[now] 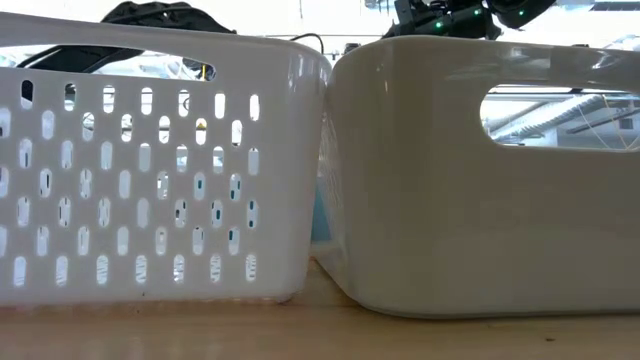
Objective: Pick & Place Toothbrushes
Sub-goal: Put the violet toothbrush into the orange bin
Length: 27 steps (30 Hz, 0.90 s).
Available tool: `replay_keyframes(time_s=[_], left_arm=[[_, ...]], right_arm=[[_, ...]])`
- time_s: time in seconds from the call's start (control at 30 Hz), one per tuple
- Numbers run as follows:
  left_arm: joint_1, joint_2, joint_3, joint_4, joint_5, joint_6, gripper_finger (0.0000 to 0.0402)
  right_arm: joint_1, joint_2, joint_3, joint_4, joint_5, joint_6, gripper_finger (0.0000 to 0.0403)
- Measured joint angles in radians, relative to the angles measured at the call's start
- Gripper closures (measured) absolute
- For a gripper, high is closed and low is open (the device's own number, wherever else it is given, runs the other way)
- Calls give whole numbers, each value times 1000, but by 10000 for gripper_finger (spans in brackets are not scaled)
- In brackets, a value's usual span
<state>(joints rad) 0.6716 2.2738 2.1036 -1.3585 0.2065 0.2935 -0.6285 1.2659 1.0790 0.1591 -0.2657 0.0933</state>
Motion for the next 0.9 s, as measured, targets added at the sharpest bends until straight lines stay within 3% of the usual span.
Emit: replay_keyframes(time_s=[0.1, 0.3, 0.43, 0.9], left_arm=[[-15, 0, 0, 56, 52, -165, 211], [8, 0, 0, 317, 298, -607, 211], [34, 0, 0, 433, 303, -863, 211], [48, -1, -11, 460, 229, -1230, 211]], right_arm=[[0, 0, 0, -10, 0, 3, 234], [0, 0, 0, -15, -1, 41, 234], [0, 0, 0, -15, -2, 43, 234], [0, 0, 0, -14, -57, 19, 234]])
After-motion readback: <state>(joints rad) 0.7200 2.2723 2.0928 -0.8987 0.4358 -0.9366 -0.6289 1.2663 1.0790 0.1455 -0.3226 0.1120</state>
